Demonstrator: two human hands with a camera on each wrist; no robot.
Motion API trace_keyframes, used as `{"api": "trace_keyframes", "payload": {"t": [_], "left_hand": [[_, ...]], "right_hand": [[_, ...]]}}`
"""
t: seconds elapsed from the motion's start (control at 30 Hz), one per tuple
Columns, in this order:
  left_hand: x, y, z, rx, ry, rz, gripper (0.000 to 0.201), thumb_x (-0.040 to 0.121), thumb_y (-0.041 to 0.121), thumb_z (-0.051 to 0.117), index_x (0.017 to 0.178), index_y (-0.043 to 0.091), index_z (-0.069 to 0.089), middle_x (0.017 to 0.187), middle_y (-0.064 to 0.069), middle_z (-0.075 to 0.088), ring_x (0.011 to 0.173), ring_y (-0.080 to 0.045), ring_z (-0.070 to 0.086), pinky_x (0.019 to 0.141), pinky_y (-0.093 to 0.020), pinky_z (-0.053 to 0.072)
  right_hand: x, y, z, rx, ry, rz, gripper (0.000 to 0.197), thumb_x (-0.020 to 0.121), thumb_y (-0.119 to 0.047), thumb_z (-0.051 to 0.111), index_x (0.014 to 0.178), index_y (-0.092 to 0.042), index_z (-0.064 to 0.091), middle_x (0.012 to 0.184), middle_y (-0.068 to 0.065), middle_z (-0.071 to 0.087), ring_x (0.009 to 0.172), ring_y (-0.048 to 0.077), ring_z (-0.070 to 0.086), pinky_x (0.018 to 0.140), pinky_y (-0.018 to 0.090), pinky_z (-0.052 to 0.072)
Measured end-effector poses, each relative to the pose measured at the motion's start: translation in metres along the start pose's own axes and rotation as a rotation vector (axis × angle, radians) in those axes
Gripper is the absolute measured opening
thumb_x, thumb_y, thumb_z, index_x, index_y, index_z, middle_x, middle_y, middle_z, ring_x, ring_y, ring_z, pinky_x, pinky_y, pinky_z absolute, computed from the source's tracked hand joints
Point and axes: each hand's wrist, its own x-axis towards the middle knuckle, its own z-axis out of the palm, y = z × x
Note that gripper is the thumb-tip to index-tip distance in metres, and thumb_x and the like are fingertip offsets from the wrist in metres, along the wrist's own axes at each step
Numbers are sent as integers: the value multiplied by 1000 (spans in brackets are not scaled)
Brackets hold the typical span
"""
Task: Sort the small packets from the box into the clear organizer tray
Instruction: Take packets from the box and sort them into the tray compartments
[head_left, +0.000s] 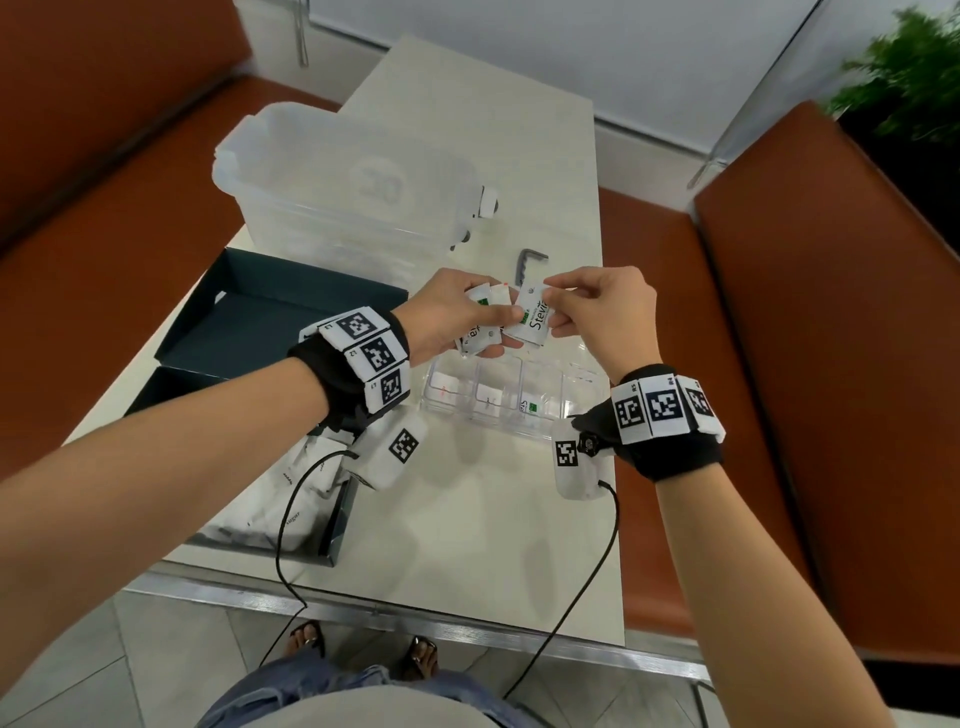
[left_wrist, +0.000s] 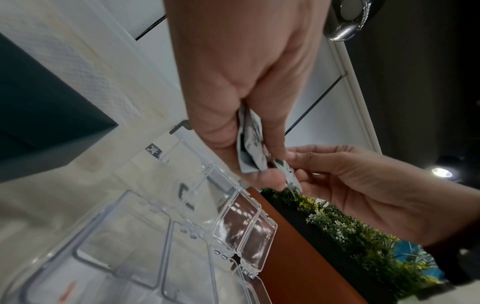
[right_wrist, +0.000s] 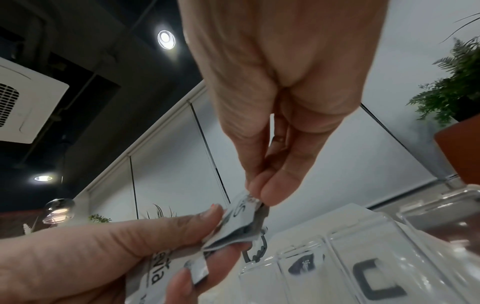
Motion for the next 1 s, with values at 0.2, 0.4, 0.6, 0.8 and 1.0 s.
{"api": "trace_keyframes", "payload": {"t": [0.2,0.4,0.6,0.8,1.0], "left_hand": [[2,-2,6,22,27,30,19,83,7,75,100,10,68,83,-6,76,76,-23,74,58,-28,58],[2,-2,7,103,20,24,21,83,6,75,102,10,67,90,-10,73,76,-24,74,61,-30,59],[1,-7,3,115,2,-4,19,87,7,71,106,3,68,93,-16,74,81,-25,73,63,-29,59],[-1,-13,-7,86,27,-14,18,88,6,69,105,1,68,95,-20,73,83,-28,73,62,-29,57],[0,-17,-7,62,6,-8,15,87,7,70,102,4,68,91,-17,74,82,-26,74,60,-27,56]], "right_hand": [[0,2,0,-26,7,41,7,82,-14,73,88,-12,76,65,4,71,58,14,70,62,24,59],[7,5,-8,-174,-127,4,22,86,-23,67,107,-23,72,96,-4,72,84,4,61,86,25,50],[19,19,-16,-149,-71,52,16,84,-12,69,97,-16,76,92,1,73,92,10,65,88,23,49],[14,60,-2,-502,-99,159,18,91,-15,58,96,-22,74,101,0,70,86,18,60,94,46,47],[-2,82,29,-787,-165,155,27,91,-15,49,92,-29,72,99,-8,69,91,20,53,91,42,27]]}}
